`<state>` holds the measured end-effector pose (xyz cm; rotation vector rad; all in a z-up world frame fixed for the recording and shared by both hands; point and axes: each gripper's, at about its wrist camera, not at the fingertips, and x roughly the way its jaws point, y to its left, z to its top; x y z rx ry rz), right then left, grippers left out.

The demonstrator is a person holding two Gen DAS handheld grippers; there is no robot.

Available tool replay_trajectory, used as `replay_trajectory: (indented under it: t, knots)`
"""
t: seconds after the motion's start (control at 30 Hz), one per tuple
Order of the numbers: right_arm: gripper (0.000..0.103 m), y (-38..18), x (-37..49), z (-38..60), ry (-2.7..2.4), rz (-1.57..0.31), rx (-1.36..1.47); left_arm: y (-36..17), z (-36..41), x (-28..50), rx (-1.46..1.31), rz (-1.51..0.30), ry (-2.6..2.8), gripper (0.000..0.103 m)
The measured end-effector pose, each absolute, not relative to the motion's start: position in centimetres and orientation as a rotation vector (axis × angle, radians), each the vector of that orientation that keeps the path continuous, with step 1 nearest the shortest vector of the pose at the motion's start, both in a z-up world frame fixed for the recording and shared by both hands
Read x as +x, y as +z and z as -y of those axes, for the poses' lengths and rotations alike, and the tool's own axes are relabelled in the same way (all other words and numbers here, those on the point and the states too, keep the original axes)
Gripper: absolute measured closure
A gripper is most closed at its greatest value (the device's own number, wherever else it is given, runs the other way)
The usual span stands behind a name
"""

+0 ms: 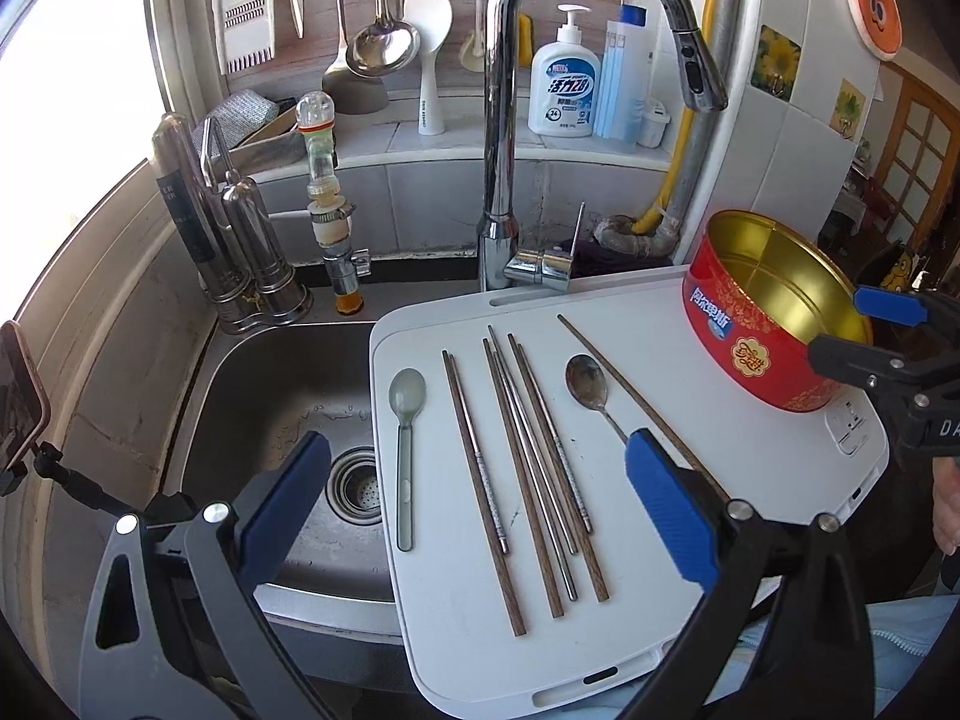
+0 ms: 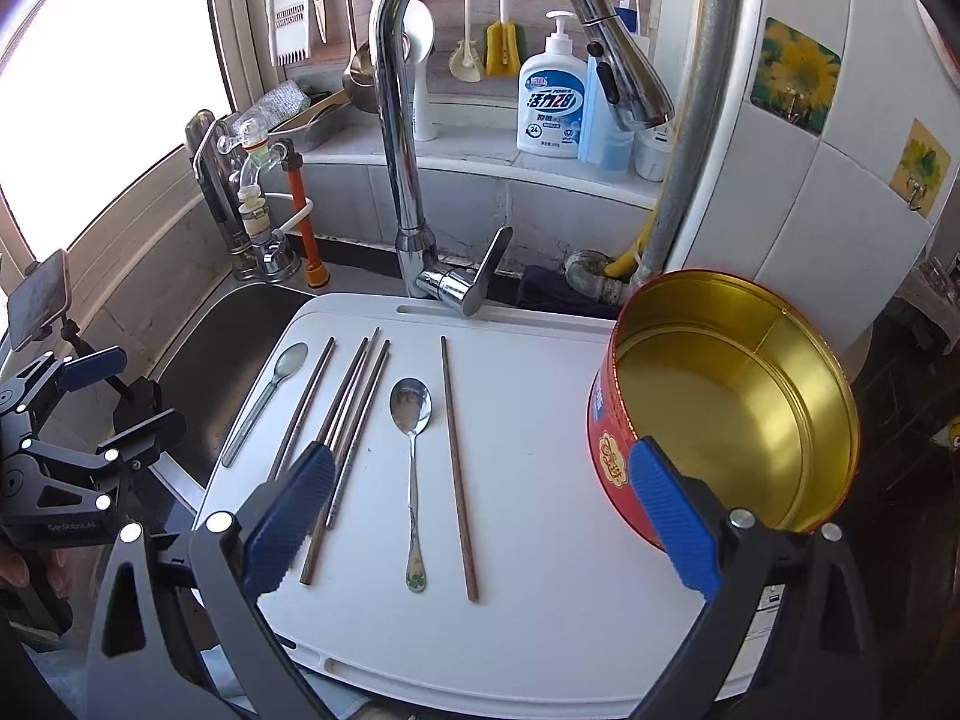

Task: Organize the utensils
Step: 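Move both tools toward the utensils lying on the white cutting board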

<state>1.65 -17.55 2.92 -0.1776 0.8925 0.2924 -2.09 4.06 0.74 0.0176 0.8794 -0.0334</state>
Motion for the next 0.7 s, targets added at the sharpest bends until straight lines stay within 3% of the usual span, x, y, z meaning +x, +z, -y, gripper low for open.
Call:
replay_trajectory:
  t: [0.37,0.63,0.7]
  knots:
    - [0.004,2.2,2.0,16.5,0.349,-0.895,-0.194,-0.4,-6.5,-1.6,0.007,-0.890,-0.028,0.007]
    - [0.004,-1.9,3.5,14.6,0.389,-0.950,-0.268,-5.6,-9.4,0.9,-0.037,-0.943,-0.046,0.007]
    - [0.016,-3.6,4.2,14.2,0.389,-0.982,-0.282,-7.0,-10.1,1.7,-0.056,-0.966,-0.037,0.018]
